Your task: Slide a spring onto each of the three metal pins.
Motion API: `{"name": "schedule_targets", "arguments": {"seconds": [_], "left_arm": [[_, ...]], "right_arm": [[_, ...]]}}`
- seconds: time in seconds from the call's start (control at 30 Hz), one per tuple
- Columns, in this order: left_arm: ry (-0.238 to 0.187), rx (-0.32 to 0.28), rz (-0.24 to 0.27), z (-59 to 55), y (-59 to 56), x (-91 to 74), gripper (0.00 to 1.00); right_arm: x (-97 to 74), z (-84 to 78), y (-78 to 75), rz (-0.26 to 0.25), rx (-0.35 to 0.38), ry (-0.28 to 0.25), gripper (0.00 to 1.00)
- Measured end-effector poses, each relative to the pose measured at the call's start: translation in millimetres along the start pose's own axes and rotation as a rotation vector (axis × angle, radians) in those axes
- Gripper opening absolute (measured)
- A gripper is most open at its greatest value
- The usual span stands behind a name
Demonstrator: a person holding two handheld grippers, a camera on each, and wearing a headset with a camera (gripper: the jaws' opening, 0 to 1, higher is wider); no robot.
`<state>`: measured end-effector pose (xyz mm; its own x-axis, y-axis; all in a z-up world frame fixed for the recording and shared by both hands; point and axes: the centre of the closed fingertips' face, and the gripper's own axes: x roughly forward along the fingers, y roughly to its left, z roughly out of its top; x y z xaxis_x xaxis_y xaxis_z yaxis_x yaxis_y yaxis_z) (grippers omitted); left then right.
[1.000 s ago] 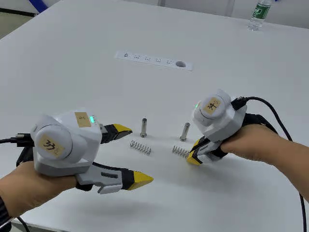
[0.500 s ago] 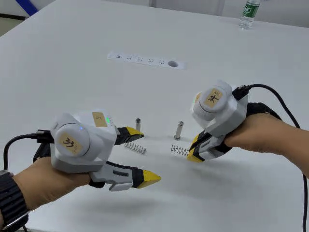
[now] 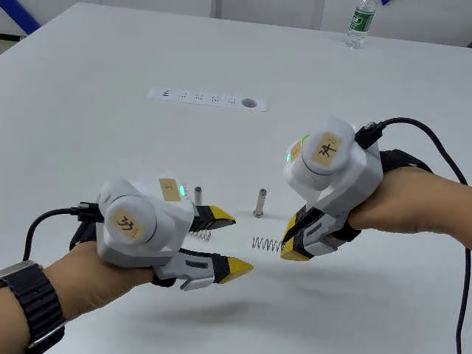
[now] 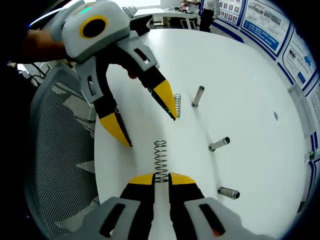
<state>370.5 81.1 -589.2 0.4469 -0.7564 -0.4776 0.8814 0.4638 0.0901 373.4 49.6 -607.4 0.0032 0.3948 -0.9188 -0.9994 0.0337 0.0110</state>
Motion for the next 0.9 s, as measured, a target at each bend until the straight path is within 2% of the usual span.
{"name": "schedule_targets", "arguments": {"seconds": [0.23, 0.47, 0.73, 0.9], "left_arm": [[0.004, 0.03, -0.034, 0.1, -10.2, 4.2, 0.3], [0.004, 0.062, -0.047, -0.9, -15.4, 7.4, 0.19], [0.014, 0.104, -0.06, -3.0, -19.4, 9.0, 0.12], [0.021, 0.112, -0.058, -4.1, -18.5, 8.9, 0.12]], "right_arm": [[-1.9, 6.2, 10.9, 0.029, -0.035, -0.003, 0.12], [-1.9, 3.5, 14.8, 0.048, -0.066, 0.021, 0.12], [-1.8, 5.2, 19.6, 0.065, -0.09, 0.04, 0.12], [-4.8, 6.9, 20.1, 0.058, -0.101, 0.042, 0.12]]}}
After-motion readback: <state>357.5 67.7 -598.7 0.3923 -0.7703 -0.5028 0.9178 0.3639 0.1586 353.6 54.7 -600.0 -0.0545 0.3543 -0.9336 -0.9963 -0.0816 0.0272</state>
